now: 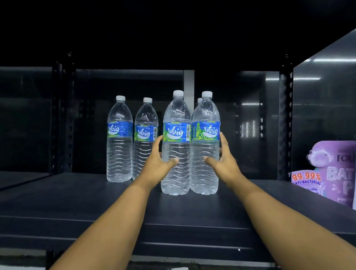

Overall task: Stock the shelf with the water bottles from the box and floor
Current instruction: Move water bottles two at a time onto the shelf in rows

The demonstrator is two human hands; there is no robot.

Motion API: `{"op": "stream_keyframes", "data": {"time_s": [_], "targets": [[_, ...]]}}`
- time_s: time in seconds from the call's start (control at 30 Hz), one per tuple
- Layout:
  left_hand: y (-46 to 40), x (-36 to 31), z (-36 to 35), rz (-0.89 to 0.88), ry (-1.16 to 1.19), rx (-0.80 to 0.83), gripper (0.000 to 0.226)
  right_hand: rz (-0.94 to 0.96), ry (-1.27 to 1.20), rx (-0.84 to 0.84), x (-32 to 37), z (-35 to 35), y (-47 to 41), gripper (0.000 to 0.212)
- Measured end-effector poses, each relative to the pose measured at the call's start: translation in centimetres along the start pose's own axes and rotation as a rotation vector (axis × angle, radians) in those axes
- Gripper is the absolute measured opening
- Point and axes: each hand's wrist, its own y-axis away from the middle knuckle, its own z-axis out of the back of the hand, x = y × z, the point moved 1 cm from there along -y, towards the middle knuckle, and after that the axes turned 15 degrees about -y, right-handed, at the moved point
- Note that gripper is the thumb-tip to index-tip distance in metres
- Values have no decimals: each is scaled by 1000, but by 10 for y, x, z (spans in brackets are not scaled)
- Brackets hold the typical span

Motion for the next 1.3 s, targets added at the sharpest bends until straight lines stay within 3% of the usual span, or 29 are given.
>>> {"op": "stream_keyframes", "data": {"time_s": [0.87, 1.13, 1.3], "targets": [[3, 2, 0, -38, 45, 61, 93, 37, 55, -3, 4, 1, 5, 87], [16, 6, 6, 1, -217, 121, 95, -82, 173, 40, -3, 7, 11, 57], [29, 2, 8, 77, -423, 211, 92, -236, 271, 115, -3, 7, 24, 57]]}}
